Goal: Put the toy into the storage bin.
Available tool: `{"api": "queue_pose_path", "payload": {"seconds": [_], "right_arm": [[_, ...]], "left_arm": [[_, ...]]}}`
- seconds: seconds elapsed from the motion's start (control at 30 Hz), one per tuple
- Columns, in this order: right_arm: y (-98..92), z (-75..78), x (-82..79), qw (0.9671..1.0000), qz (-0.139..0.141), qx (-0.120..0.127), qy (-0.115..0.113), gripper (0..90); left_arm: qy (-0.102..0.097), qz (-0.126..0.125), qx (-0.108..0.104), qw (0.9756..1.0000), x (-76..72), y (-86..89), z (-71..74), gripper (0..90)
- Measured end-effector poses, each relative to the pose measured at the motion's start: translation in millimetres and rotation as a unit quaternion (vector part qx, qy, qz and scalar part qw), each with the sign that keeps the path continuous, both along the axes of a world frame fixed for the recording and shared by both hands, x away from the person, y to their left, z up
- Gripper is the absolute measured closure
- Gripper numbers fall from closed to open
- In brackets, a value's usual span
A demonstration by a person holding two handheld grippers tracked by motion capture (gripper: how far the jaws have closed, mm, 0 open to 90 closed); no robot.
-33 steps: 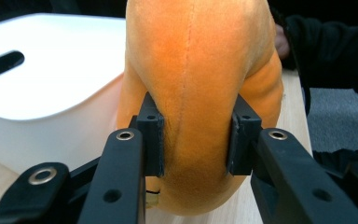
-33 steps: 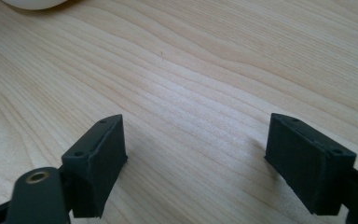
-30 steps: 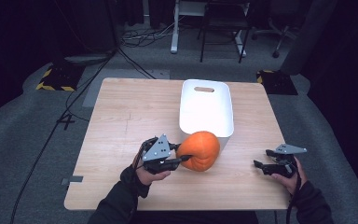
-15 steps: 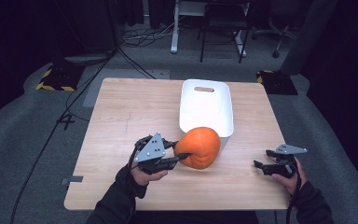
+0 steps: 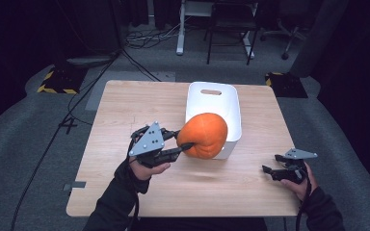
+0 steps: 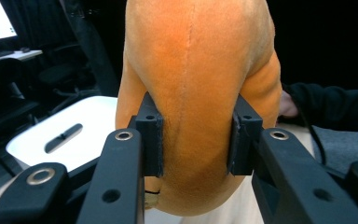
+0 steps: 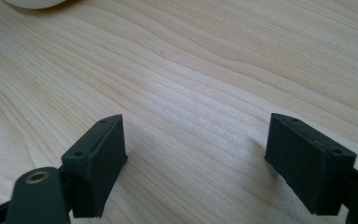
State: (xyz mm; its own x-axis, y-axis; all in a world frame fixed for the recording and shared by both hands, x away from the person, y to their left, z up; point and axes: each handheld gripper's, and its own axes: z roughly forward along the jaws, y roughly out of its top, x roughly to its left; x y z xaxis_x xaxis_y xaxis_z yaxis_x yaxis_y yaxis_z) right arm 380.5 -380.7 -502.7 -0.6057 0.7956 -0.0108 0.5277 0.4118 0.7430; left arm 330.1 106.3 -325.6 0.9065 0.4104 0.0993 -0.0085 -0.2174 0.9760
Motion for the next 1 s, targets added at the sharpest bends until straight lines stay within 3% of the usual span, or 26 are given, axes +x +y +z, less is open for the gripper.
{"api": "queue_pose_path", "payload": {"seconds": [0.27, 0.37, 0.4, 0.53, 0.9, 1.0], "right_arm": [[-0.1, 0.0, 0.0, 1.0, 0.0, 0.0, 0.0, 20.0], [0.1, -0.2, 0.0, 1.0, -0.001, 0.0, -0.001, 20.0], [0.2, -0.1, 0.0, 1.0, -0.001, 0.001, 0.0, 19.9], [0.1, 0.0, 0.0, 1.0, 0.0, 0.001, 0.0, 19.9], [0.1, 0.0, -0.1, 1.0, -0.001, 0.001, 0.0, 20.0], [0.0, 0.0, 0.0, 1.0, 0.0, 0.0, 0.0, 20.0]], "left_arm": [[-0.011, 0.013, 0.011, 0.9998, 25.8, -3.9, 17.7, 64.9], [-0.003, 0.016, 0.008, 0.9998, 31.4, -7.0, 20.5, 64.9], [-0.019, 0.016, 0.032, 0.9992, 36.8, -6.5, 23.6, 64.9], [-0.016, 0.019, 0.043, 0.9987, 52.2, -15.4, 28.6, 64.9], [0.002, 0.019, 0.063, 0.9979, 82.7, -34.6, 24.6, 64.9], [0.011, 0.018, 0.08, 0.9966, 92.9, -42.9, 19.2, 64.9]]}}
